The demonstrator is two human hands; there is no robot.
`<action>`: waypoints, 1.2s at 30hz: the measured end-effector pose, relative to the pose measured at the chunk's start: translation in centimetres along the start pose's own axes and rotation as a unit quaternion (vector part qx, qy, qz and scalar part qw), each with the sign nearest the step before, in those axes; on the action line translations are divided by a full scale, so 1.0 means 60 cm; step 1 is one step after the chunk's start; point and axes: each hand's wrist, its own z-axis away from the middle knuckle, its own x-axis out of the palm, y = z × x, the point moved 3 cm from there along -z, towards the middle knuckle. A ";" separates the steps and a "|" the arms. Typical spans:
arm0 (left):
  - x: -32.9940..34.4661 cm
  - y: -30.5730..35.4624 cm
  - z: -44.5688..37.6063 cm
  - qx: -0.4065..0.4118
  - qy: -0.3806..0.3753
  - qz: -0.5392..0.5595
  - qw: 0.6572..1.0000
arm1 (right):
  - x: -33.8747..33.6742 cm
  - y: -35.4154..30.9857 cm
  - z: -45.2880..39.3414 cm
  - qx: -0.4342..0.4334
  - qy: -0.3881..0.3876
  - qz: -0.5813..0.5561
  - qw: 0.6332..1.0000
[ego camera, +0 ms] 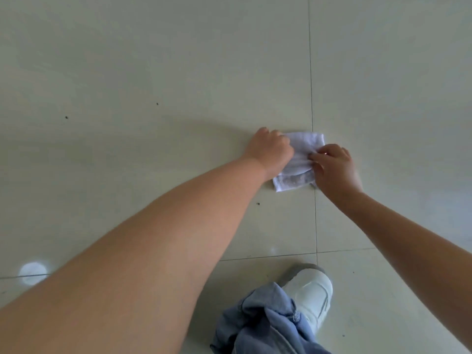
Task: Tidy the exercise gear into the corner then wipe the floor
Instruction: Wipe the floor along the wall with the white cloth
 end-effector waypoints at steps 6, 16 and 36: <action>-0.016 -0.181 0.029 -0.162 0.050 -0.006 0.986 | 0.034 -0.186 -0.112 -0.036 -0.009 -0.059 0.998; 0.068 -0.455 0.287 -0.322 0.138 -0.027 0.936 | 0.167 -0.524 -0.129 -0.311 -0.074 0.033 0.947; 0.118 -0.087 0.192 0.010 0.148 -0.030 0.989 | 0.087 -0.162 0.072 -0.281 -0.137 0.109 0.944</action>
